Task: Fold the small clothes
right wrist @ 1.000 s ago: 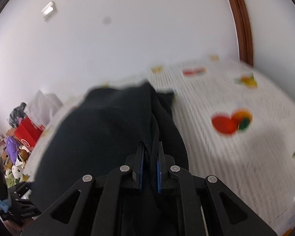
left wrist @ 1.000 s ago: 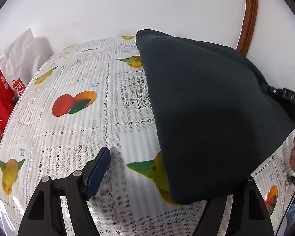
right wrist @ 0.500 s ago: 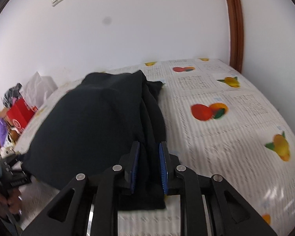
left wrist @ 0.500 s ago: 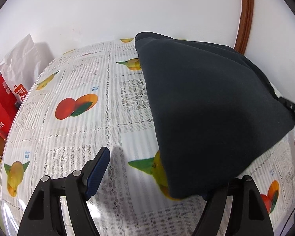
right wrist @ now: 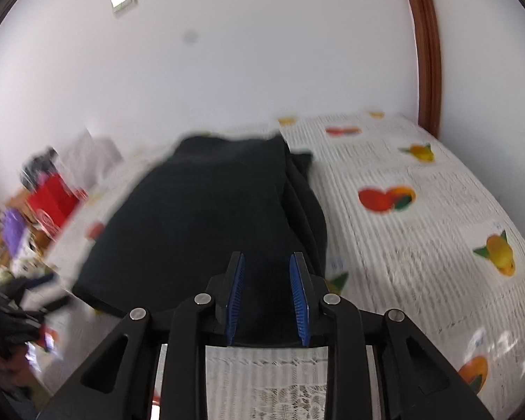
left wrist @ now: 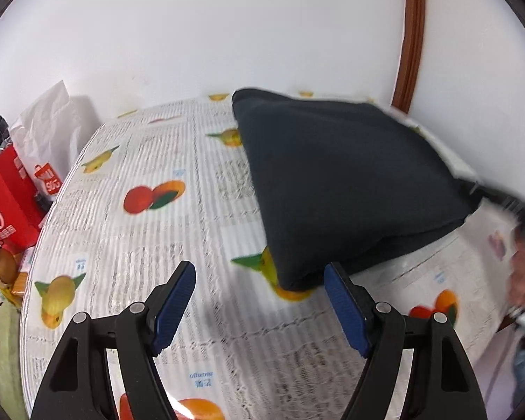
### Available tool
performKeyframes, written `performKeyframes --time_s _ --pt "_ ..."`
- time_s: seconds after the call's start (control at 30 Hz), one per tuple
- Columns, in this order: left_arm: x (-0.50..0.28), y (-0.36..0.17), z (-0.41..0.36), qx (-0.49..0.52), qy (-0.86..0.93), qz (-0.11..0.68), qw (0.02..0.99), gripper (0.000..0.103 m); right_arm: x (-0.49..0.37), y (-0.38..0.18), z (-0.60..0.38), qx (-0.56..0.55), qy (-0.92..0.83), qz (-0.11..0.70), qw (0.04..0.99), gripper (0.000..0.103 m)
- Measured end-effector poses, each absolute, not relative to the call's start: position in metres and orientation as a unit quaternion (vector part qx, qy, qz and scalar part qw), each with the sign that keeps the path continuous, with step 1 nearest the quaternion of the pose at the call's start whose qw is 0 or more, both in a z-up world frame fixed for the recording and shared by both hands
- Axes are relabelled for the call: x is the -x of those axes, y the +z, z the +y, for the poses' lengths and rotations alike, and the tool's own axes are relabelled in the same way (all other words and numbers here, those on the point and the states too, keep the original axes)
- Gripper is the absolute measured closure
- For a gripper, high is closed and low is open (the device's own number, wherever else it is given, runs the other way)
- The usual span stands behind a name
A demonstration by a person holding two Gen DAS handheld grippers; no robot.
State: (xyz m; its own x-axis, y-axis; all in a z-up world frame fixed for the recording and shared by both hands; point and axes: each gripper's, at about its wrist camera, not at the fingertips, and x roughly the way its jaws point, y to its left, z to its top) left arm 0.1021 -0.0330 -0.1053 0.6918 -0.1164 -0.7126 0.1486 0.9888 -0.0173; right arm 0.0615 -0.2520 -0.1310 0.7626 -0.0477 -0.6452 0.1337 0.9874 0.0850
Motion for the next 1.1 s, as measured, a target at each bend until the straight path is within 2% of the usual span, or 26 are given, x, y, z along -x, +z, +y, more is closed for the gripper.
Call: performKeyframes --time_s 0.2,0.37,0.43,0.47,0.6,0.87,0.97,1.1 --pt "-0.127 -0.093 -0.034 -0.01 -0.066 0.38 0.923 0.028 -0.055 -0.135 -0.247 -0.024 -0.06 0.369 0.927 0.081" --pt "-0.149 -0.112 -0.037 -0.021 -0.049 0.397 0.916 0.028 -0.057 -0.119 -0.247 -0.013 -0.049 0.379 0.924 0.082" --pt "-0.152 -0.126 -0.04 -0.027 -0.049 0.412 0.91 0.028 -0.063 -0.11 -0.25 -0.015 -0.05 0.374 0.926 0.077" --pt "-0.152 -0.132 -0.043 -0.037 -0.047 0.417 0.907 0.028 -0.07 -0.106 -0.252 -0.011 -0.055 0.374 0.926 0.073" --pt "-0.148 -0.125 -0.049 -0.066 -0.053 0.41 0.908 0.029 -0.106 -0.095 -0.258 -0.019 -0.061 0.378 0.924 0.072" --pt "-0.176 -0.1 -0.025 -0.013 -0.066 0.4 0.914 0.029 -0.194 -0.087 -0.264 -0.066 -0.028 0.403 0.912 0.069" --pt "-0.196 -0.101 -0.017 0.022 -0.093 0.414 0.905 0.029 -0.23 -0.09 -0.27 -0.081 -0.034 0.415 0.905 0.069" --pt "-0.21 -0.11 -0.027 0.01 -0.12 0.422 0.898 0.029 -0.267 -0.096 -0.278 -0.103 -0.038 0.426 0.898 0.068"
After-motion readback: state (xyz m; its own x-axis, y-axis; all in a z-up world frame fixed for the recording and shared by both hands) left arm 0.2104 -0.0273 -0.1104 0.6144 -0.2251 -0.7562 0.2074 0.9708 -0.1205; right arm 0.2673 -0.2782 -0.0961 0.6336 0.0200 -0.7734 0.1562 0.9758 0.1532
